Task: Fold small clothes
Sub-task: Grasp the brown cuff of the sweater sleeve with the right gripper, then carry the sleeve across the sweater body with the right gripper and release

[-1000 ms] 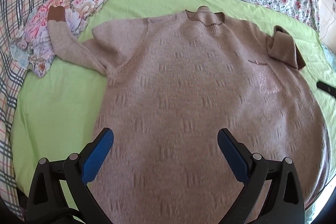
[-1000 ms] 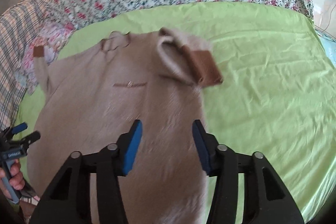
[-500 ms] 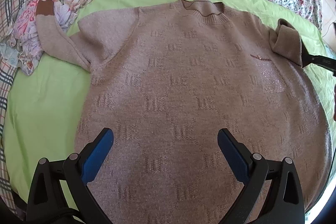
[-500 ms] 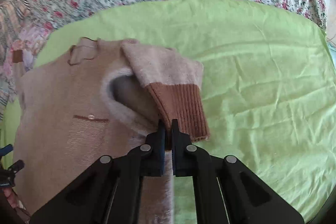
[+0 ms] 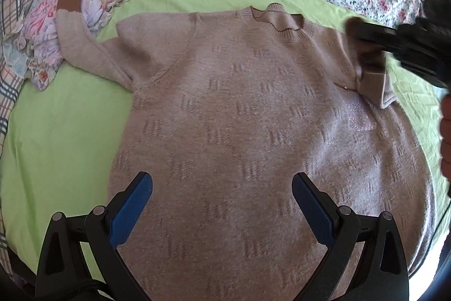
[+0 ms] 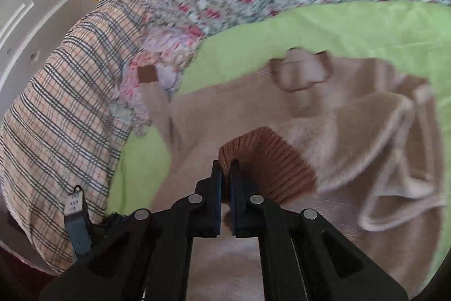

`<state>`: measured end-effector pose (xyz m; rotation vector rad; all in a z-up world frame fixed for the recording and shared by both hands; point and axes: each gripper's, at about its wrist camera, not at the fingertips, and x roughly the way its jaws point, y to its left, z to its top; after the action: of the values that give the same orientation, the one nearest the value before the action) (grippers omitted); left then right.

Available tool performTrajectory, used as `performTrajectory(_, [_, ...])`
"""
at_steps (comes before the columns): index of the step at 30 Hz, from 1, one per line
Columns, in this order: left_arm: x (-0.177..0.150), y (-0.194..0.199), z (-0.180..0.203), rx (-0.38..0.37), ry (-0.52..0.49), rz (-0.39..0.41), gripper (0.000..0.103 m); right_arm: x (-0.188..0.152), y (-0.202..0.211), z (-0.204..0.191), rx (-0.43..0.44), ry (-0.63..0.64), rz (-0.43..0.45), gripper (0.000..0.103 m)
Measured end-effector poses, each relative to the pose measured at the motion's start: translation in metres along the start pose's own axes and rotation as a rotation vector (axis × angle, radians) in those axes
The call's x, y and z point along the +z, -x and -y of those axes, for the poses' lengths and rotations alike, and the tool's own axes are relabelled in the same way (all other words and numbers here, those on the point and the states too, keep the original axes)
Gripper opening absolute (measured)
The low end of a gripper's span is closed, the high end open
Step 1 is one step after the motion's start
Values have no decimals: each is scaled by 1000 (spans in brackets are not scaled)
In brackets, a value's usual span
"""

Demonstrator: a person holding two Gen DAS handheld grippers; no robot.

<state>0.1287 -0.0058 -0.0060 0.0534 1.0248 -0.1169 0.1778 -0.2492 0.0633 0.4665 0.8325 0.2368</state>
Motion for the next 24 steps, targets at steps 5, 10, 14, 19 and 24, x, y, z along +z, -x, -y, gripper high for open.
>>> performTrajectory(5, [1,-1,-15,-5,21,7,100,8,-65,-22,-1,51,-108,6])
performTrajectory(10, [5,-5,-25,-23,47,0,100,5,-104,-25,25,49,-188,9])
performTrajectory(14, [10,-13,-25,-30,49,-10,100,5,-95,-19,12,37,-152,38])
performTrajectory(19, [35,-29,-22,-69,35,-2,100,1,-42,8,-16,-33,-35,43])
performTrajectory(24, [71,-69,-23,-251,87,-81,100,-25,20,48,-95,-138,56,43])
